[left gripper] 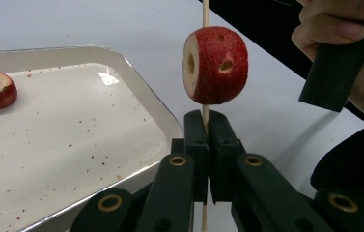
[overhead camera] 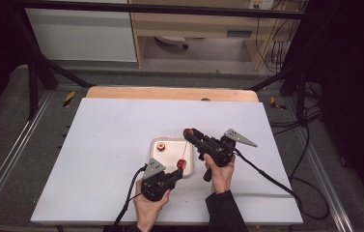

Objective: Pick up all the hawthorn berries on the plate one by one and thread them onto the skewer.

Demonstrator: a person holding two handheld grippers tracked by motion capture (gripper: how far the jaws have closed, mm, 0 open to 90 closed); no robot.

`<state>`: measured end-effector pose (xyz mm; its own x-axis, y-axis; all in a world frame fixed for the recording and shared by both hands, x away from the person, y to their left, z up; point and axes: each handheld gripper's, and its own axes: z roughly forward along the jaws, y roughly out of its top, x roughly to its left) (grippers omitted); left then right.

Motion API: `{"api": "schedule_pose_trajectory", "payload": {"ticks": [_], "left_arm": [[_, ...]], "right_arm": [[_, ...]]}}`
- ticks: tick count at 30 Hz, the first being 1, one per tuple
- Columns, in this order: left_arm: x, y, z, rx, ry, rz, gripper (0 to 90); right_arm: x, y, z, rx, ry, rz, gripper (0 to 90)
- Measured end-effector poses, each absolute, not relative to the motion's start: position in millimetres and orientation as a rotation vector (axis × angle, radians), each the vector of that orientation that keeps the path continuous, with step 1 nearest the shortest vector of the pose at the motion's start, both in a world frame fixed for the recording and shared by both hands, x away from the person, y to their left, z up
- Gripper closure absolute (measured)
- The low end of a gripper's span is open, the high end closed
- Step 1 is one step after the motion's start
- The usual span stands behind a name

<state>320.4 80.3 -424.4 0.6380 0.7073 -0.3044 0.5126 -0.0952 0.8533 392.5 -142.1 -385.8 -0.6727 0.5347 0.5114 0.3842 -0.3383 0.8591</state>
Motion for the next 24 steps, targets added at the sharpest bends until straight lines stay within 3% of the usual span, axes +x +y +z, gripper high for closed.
{"api": "schedule_pose_trajectory", "payload": {"ticks": [24], "left_arm": [[321.6, 81.5, -423.5, 1.735, 1.003, 0.216, 87.8]], "right_arm": [[391.5, -142.4, -385.6, 1.223, 1.772, 2.170, 60.7]]}}
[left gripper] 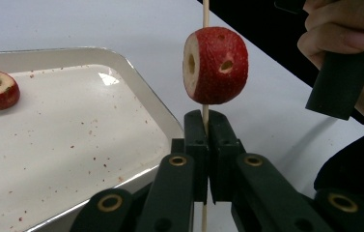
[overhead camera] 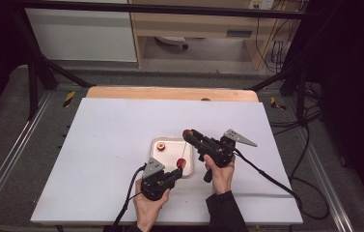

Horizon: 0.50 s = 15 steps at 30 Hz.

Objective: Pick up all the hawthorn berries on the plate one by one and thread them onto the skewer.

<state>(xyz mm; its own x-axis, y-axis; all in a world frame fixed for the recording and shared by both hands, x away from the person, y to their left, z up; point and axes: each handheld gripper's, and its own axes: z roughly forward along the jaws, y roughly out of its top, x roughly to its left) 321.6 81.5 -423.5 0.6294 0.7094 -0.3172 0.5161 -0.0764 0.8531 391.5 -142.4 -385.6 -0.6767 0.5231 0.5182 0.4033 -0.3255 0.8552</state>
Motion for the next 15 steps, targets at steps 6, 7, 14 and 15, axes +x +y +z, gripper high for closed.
{"api": "schedule_pose_trajectory", "payload": {"ticks": [6, 7, 14, 15], "left_arm": [[324.2, 80.4, -421.8, 1.735, 1.009, 0.218, 87.9], [324.5, 80.1, -421.8, 1.736, 1.010, 0.219, 87.9], [326.3, 78.8, -422.9, 1.723, 1.012, 0.203, 88.1], [326.5, 79.1, -422.8, 1.721, 1.008, 0.196, 88.1]], "right_arm": [[390.6, -139.8, -389.6, 1.236, 1.807, 2.158, 60.6], [390.5, -139.5, -389.9, 1.235, 1.806, 2.160, 60.7], [388.5, -141.3, -387.3, 1.229, 1.812, 2.160, 60.7], [388.4, -142.2, -386.5, 1.228, 1.817, 2.157, 60.7]]}}
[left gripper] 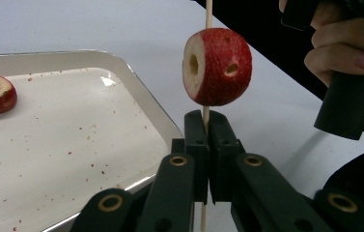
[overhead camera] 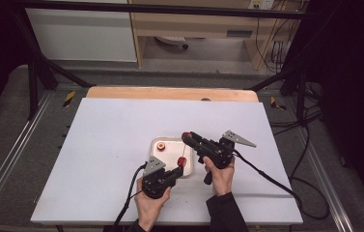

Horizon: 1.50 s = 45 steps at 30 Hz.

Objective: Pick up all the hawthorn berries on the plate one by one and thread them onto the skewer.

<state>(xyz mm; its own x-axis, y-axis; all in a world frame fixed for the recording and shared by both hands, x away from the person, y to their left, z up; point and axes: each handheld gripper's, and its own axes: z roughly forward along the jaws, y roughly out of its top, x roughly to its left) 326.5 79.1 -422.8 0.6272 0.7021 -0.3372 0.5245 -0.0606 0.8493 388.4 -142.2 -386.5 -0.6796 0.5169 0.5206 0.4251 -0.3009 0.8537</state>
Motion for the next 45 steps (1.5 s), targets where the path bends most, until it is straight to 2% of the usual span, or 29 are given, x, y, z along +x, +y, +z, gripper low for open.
{"api": "schedule_pose_trajectory", "payload": {"ticks": [12, 45], "left_arm": [[329, 83, -420, 1.676, 1.000, 0.159, 88.2], [340, 85, -412, 1.748, 0.941, 0.234, 88.4]], "right_arm": [[387, -143, -387, 1.219, 1.885, 2.132, 60.7], [383, -137, -397, 1.221, 2.104, 2.029, 61.8]]}}
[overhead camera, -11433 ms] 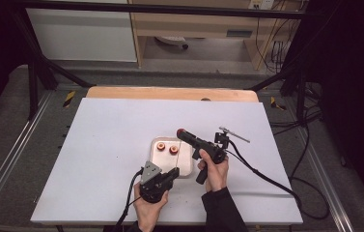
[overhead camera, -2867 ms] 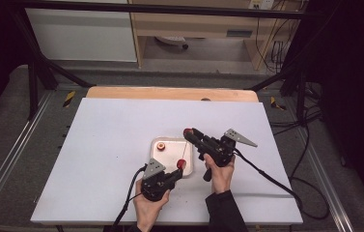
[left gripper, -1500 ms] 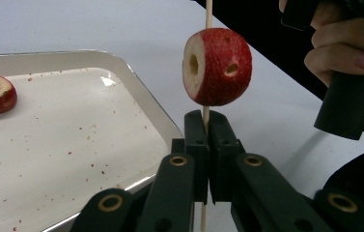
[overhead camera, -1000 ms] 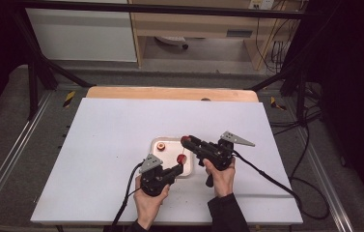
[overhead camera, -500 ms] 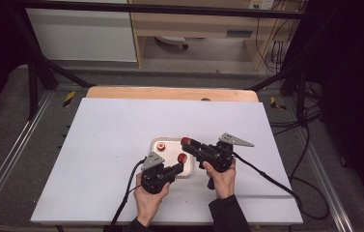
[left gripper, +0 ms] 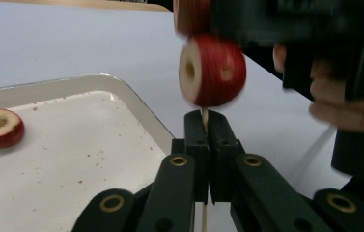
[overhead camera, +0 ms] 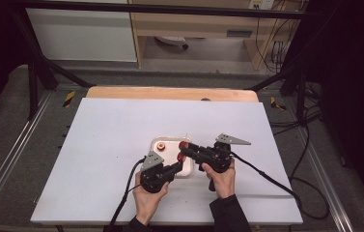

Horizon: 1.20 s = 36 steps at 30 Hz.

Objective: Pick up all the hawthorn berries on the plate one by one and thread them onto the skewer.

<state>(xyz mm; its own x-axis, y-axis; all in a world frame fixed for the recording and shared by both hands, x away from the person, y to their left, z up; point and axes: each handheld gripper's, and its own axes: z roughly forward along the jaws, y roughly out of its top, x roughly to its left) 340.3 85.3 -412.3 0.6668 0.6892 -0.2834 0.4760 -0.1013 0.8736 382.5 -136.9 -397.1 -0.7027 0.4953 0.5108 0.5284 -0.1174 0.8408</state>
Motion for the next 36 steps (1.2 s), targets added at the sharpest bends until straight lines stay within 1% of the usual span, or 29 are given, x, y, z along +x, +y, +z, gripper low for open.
{"api": "schedule_pose_trajectory", "payload": {"ticks": [8, 13, 21, 25, 28, 31, 36], "left_arm": [[340, 87, -413, 1.773, 0.940, 0.270, 88.4], [340, 94, -415, 1.793, 0.953, 0.301, 88.3], [337, 110, -418, 1.833, 0.960, 0.339, 88.3], [335, 120, -418, 1.853, 0.964, 0.354, 88.3], [333, 126, -418, 1.873, 0.958, 0.364, 88.3], [331, 135, -418, 1.877, 0.959, 0.359, 88.2], [329, 148, -421, 1.901, 0.969, 0.361, 88.2]], "right_arm": [[381, -136, -397, -1.195, -2.089, -2.009, 60.8], [381, -140, -392, -1.210, -2.118, -2.021, 47.7], [388, -147, -391, -1.261, -2.293, -1.891, 24.1], [390, -149, -394, -1.260, -2.409, -1.796, 15.8], [392, -150, -396, -1.263, -2.482, -1.730, 11.2], [394, -151, -397, -1.250, -2.560, -1.651, 8.7], [396, -151, -400, -1.224, -2.617, -1.547, 7.4]]}}
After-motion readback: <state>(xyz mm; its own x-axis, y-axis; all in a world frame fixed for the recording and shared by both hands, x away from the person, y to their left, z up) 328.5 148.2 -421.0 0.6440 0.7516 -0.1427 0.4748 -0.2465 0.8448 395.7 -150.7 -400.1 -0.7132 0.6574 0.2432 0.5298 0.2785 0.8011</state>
